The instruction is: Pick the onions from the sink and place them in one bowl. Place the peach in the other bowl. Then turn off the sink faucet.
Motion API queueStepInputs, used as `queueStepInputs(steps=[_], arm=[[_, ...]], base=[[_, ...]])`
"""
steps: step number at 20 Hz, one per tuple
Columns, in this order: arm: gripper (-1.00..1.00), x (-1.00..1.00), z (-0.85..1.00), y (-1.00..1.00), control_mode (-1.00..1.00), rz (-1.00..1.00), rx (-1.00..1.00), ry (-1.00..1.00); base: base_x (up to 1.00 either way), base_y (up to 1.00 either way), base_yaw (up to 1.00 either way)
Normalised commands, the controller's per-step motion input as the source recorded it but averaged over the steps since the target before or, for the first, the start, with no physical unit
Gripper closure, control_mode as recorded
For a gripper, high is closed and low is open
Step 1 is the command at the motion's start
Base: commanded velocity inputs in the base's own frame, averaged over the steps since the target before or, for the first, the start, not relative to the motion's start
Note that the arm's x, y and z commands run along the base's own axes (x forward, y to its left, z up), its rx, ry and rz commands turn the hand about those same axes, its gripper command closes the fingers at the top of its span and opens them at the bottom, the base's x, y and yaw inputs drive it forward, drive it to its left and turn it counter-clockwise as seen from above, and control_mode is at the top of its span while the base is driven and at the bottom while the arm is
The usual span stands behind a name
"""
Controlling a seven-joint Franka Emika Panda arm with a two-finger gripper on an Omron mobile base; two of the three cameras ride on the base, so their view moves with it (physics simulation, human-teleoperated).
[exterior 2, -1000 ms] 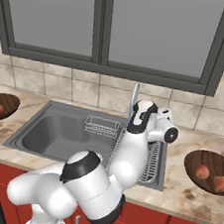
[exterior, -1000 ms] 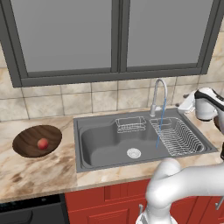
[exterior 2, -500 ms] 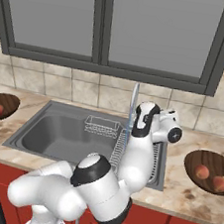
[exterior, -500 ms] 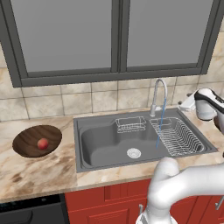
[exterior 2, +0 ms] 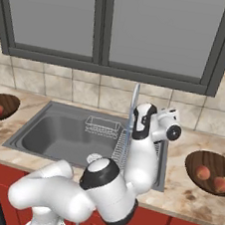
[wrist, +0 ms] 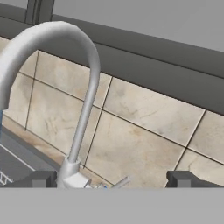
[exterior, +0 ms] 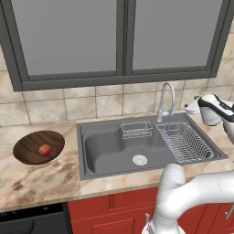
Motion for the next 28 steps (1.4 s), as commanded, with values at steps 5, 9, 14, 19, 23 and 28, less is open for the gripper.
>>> queueStepInputs(steps=[5,9,14,19,23,28], arm=[[-1.0,0.07,-0.03,-0.03,-1.0,-0.02,0.0,0.02],[-1.0,0.04,0.0,-0.17,-1.0,-0.02,0.0,0.04],[-1.0,0.04,0.06,-0.07,-1.0,-0.02,0.0,0.06],[-1.0,-0.11,0.09,0.0,-1.0,-0.03,0.0,0.0],[-1.0,-0.15,0.0,0.0,-1.0,-0.03,0.0,0.0],[-1.0,-0.17,0.0,0.0,-1.0,-0.04,0.0,0.0]], base=[[0.0,0.0,0.0],[0.0,0.0,0.0],[0.0,0.0,0.0],[0.0,0.0,0.0],[0.0,0.0,0.0],[0.0,0.0,0.0]])
